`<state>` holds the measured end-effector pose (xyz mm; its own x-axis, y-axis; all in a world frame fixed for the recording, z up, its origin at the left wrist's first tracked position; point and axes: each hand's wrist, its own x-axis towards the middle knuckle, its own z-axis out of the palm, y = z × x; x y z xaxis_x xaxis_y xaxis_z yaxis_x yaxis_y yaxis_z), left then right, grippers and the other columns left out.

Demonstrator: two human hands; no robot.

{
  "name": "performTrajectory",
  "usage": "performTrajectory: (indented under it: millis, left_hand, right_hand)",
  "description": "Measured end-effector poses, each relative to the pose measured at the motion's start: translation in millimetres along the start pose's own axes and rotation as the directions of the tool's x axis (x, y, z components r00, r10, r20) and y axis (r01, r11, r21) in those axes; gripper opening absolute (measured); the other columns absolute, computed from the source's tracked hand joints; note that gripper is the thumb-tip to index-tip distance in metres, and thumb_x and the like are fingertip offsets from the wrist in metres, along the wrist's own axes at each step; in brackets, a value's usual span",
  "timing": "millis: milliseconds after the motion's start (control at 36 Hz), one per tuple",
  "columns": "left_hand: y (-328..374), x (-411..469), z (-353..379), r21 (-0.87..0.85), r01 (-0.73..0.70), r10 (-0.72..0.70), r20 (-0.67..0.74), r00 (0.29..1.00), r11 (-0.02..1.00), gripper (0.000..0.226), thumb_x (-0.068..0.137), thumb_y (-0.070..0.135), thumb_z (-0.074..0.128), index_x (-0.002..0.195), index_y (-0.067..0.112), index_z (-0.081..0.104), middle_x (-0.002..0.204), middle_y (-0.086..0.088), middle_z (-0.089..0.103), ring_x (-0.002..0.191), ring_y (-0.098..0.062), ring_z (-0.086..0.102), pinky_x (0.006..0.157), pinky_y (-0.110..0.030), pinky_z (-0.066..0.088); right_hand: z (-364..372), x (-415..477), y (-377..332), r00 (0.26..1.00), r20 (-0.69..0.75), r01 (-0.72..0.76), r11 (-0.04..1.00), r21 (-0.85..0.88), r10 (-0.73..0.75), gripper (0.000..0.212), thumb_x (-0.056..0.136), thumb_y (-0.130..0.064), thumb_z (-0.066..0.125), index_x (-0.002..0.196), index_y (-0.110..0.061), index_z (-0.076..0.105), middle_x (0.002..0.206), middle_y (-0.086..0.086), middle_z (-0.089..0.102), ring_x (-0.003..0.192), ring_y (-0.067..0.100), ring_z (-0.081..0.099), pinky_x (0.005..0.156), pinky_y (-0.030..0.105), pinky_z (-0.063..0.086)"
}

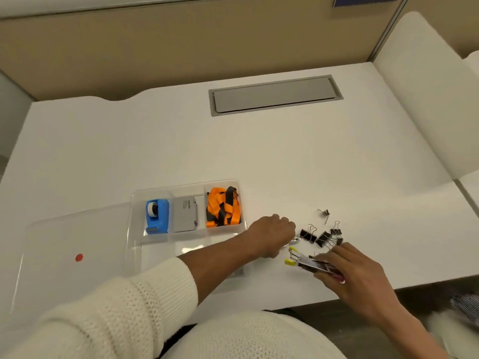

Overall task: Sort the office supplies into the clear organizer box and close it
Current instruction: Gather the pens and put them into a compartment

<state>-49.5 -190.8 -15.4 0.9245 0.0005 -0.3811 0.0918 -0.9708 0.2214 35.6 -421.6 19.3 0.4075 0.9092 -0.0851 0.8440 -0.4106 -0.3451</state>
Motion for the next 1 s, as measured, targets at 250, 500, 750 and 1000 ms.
performTrajectory:
  millis: [250,500,750,1000]
  left_hand:
    - [-6.0,-11.9,-15.6,-0.42,0.157,-0.2,-0.061,0.978,0.894,0.023,0.081,0.02,0.073,0.097,0.008,0.061,0.091,-0.013,0.067,0.08,-0.031,0.062,0.071,-0.043,0.055]
    - [-24.5,-104.1,-46.1,-0.872,0.268,-0.727,-0.134,0.674,0.41,0.025,0.075,0.031,0.087,0.089,0.018,0.072,0.076,0.005,0.068,0.068,-0.016,0.068,0.062,-0.036,0.06]
    - [-64.0,-203.9,10.7,-0.618,0.698,-0.884,0.009,0.468,0.363,0.03,0.08,0.036,0.081,0.075,0.023,0.055,0.066,0.009,0.059,0.053,-0.007,0.057,0.044,-0.02,0.034]
    - [-61.7,-180.9,27.9,-0.43,0.759,-0.818,0.078,0.57,0.489,0.035,0.086,0.028,0.079,0.116,0.016,0.064,0.104,-0.002,0.069,0.094,-0.021,0.069,0.081,-0.031,0.058]
  right_hand:
    - [-11.1,0.0,-8.5,0.966,-0.123,-0.199,0.957,0.211,0.228,0.033,0.074,-0.034,0.088,0.104,-0.026,0.077,0.09,-0.017,0.065,0.078,0.008,0.062,0.061,0.033,0.056]
    - [-12.3,18.6,-52.8,0.88,-0.042,-0.347,0.7,0.624,0.474,0.033,0.069,-0.049,0.083,0.1,-0.042,0.075,0.091,-0.025,0.073,0.08,0.001,0.063,0.058,0.018,0.05]
    - [10.7,45.6,-134.0,0.909,0.067,-0.324,0.597,0.734,0.412,0.023,0.072,-0.044,0.087,0.093,-0.049,0.078,0.085,-0.016,0.076,0.048,0.002,0.052,0.051,0.013,0.046]
    - [28.0,53.6,-188.5,0.899,0.166,-0.396,0.588,0.705,0.406,0.022,0.074,-0.039,0.088,0.095,-0.035,0.081,0.082,-0.014,0.076,0.06,0.0,0.058,0.059,0.019,0.044]
